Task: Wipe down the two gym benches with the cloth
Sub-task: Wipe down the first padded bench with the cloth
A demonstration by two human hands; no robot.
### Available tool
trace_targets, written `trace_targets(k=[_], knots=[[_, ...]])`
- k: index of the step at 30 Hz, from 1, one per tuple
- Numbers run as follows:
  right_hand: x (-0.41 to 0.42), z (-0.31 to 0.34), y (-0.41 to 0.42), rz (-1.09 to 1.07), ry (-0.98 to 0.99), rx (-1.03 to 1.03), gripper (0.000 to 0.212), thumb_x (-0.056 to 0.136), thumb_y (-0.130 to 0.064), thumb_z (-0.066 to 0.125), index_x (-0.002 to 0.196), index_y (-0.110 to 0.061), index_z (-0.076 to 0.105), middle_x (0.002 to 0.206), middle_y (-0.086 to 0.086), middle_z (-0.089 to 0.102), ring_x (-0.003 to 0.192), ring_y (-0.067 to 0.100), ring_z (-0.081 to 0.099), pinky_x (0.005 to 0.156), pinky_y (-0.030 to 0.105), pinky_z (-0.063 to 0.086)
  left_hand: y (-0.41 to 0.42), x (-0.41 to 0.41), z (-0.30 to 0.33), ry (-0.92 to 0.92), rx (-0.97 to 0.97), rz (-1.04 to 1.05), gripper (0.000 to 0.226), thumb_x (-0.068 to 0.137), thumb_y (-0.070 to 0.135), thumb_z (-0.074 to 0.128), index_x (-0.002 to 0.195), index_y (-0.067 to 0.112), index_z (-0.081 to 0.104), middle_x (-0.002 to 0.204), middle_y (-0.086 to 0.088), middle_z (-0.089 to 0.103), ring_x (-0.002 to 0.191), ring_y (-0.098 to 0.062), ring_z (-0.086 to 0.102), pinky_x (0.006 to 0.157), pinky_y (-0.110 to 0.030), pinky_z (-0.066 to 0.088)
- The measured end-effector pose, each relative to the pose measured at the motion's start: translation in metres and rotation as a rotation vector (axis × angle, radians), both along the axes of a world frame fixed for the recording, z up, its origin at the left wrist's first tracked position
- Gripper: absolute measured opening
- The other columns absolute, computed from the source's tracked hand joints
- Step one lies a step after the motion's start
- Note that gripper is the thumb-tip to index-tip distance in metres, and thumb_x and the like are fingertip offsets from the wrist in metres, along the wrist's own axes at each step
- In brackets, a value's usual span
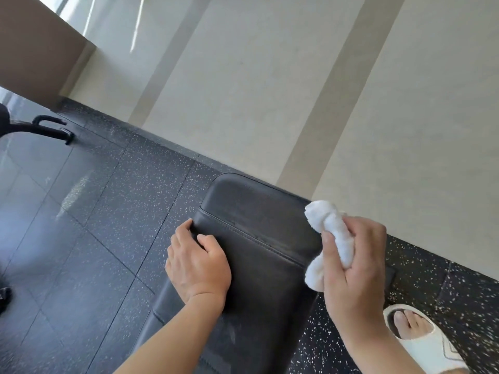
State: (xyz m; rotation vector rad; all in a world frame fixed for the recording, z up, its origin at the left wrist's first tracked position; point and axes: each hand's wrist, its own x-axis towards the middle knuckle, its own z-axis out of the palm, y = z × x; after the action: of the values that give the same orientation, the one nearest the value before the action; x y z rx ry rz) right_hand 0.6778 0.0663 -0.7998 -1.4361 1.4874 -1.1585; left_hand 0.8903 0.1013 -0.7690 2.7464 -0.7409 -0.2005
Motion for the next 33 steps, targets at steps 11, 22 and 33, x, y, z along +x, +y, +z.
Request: trace_targets(k=[11,22,33], knots=[[0.019,-0.001,-0.091,0.16,0.053,0.208,0.012,0.1,-0.022,0.063,0.094,-0.013,0.059,0.094,-0.005,0.054,0.083,0.013,0.051,0.072,0.029,0.04,0.0,0.0,0.003,-0.026,0.014,-0.02,0.061,0.089,0.038,0.027,0.141,0.018,0.052,0.14,-0.011,0.06,0.127,-0.037,0.052,0.109,-0.054,0.038],[0.005,0.011,0.021,0.292,0.424,-0.246,0.046,0.078,0.0,0.066,0.12,-0.016,0.058,0.106,0.005,0.06,0.087,0.031,0.054,0.075,0.044,0.049,-0.002,0.0,0.002,-0.025,0.025,-0.019,0.062,0.089,0.039,0.025,0.141,0.017,0.052,0.139,-0.012,0.059,0.125,-0.038,0.052,0.108,-0.056,0.038],[0.12,0.045,-0.069,0.673,0.692,-0.328,0.028,0.085,-0.014,0.039,0.102,-0.021,0.06,0.101,0.0,0.058,0.091,0.023,0.056,0.075,0.035,0.041,-0.005,-0.004,0.005,0.003,0.02,0.01,0.061,0.088,0.03,0.03,0.141,0.013,0.054,0.139,-0.012,0.061,0.129,-0.036,0.051,0.11,-0.053,0.036]])
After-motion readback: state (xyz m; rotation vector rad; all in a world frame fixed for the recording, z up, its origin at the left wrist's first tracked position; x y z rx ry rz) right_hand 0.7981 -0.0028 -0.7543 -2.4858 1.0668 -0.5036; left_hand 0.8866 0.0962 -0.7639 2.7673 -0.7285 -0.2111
